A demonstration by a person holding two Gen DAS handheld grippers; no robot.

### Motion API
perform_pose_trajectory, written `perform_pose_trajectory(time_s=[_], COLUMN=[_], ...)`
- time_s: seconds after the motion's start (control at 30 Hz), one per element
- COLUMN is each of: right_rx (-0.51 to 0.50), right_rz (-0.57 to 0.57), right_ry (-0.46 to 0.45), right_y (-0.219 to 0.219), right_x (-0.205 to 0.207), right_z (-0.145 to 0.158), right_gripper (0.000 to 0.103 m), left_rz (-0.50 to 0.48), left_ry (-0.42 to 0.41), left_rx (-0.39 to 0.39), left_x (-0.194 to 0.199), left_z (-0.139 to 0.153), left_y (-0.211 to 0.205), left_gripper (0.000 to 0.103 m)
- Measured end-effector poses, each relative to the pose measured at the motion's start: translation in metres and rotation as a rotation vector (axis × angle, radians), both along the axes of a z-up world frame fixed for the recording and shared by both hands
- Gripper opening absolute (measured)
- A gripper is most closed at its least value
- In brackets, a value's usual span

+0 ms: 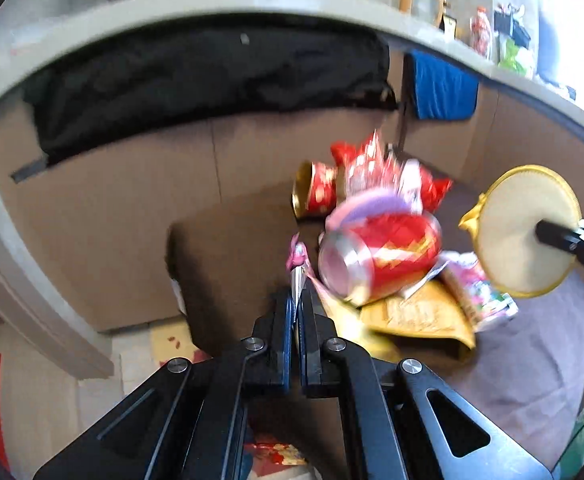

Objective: Collect trash
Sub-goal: 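Grasp the silver wrapper with the left tool while the right tool holds the fly swatter, then carry the silver wrapper over the blue-lined bin and open the left tool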

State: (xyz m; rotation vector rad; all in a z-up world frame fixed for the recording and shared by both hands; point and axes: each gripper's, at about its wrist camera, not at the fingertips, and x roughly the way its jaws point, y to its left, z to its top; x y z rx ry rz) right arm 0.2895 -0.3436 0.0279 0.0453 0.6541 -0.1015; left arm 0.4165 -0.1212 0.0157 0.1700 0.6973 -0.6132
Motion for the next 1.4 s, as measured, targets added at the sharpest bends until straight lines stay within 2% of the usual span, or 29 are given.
perform_pose_trajectory(time_s=[0.13, 0.27, 0.37, 0.47, 0.63, 0.77, 1.1, 1.23, 1.3, 1.37, 1.4], right_rx=[-0.004, 0.012, 0.016, 0.029, 0.04, 0.045, 0.068, 0.06, 0.045, 0.048, 0.065], right_rz=[0.026, 0.085, 0.146, 0.2, 0.276, 0.311, 0.279, 0.29, 0.305, 0.316, 0.323], right_ry=[-0.042, -0.084, -0.102, -0.089, -0.043, 0.027, 0.31, 0.401, 0.451, 0.486, 0.504], right_y=[0.025, 0.061, 0.1, 0.138, 0.203, 0.243, 0.297, 0.315, 0.326, 0.329, 0.33], right_x=[-0.004, -0.006, -0.001, 0.008, 0.027, 0.04, 0.082, 0.101, 0.112, 0.121, 0.127], right_z=[0.023, 0.044, 0.053, 0.05, 0.027, -0.005, -0.122, -0.163, -0.182, -0.195, -0.202], right_gripper=[0.013, 0.013, 0.013, 0.013, 0.013, 0.013, 0.013, 0.015, 0.018, 0.018, 0.018], left_rz=[0.029, 0.082, 0.142, 0.217, 0.311, 0.346, 0.377, 0.382, 0.391, 0.403, 0.41], left_ry=[-0.059, -0.093, -0.098, -0.076, -0.002, 0.084, 0.306, 0.389, 0.425, 0.455, 0.462], left_rx=[0.006, 0.008, -0.005, 0.009, 0.012, -0.003, -0.018, -0.068, -0.086, -0.121, -0.141], left_x=[-0.017, -0.034, -0.048, -0.054, -0.057, -0.051, -0.018, 0.0, 0.008, 0.014, 0.016], left_z=[0.038, 0.064, 0.07, 0.061, 0.024, -0.022, -0.15, -0.192, -0.211, -0.225, -0.23], left_y=[0.02, 0.061, 0.103, 0.148, 0.205, 0.232, 0.256, 0.268, 0.273, 0.277, 0.28], left_gripper=[0.003, 0.003, 0.003, 0.003, 0.003, 0.003, 0.003, 0.005, 0.013, 0.034, 0.038])
